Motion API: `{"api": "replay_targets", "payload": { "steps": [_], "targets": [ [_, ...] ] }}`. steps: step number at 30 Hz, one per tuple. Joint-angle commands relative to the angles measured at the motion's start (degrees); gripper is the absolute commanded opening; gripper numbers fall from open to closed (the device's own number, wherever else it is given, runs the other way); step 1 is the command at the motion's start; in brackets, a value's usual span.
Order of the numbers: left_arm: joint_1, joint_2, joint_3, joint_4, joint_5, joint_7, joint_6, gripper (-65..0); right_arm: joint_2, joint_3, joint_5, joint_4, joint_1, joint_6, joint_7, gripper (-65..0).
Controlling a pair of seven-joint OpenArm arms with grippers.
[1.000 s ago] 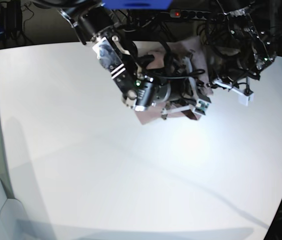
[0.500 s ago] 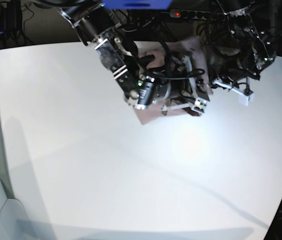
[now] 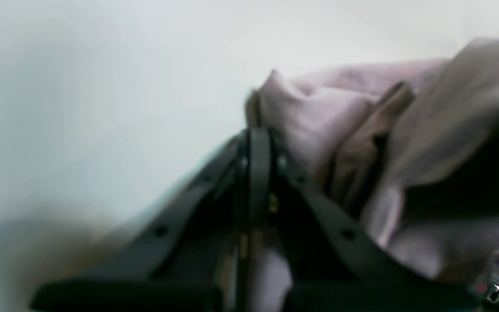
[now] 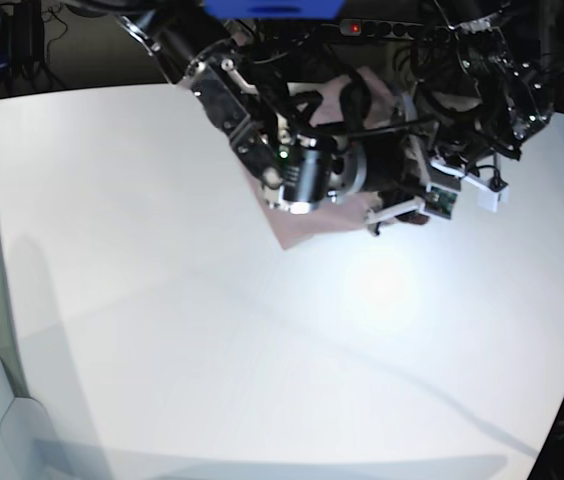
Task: Layout the t-shirt on the table in an organized manner, then fold the t-shirt properly
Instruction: 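Bring the left gripper to the lifted end and grasp it beside the right gripper, then fold the held end over the shirt with both grippers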
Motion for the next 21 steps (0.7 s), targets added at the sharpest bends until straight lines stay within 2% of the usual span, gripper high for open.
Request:
{"api": "replay_targets", "payload": {
  "steps": [1,6,9,14,21],
  "targets": [
    [0.6,-0.1,0.0,0.0,3.4,1.7,0.9,-64.9,-0.7,0.1,0.9,0.8,0.9,0.5,1.1,-34.5],
    [0.7,-0.1,0.0,0.5,3.3,2.2,0.9,-64.9,0.3,0.5,0.9,1.1,1.0,0.5,1.3,-34.5],
    [0.9,-0.3,0.0,3.7,3.3,2.4,0.9,-64.9,1.3,3.0,0.9,1.1,1.0,0.5,1.3,-34.5],
    [1.8,-2.4,0.0,8.1,3.4,3.4,0.9,-64.9,3.2,7.2,0.9,1.2,1.2,0.5,1.3,-34.5],
    [2.0,-8.1,-0.1,10.3,3.4,6.1,0.9,-64.9,5.5,9.9,0.9,1.2,1.0,0.5,1.2,-34.4]
  ]
}}
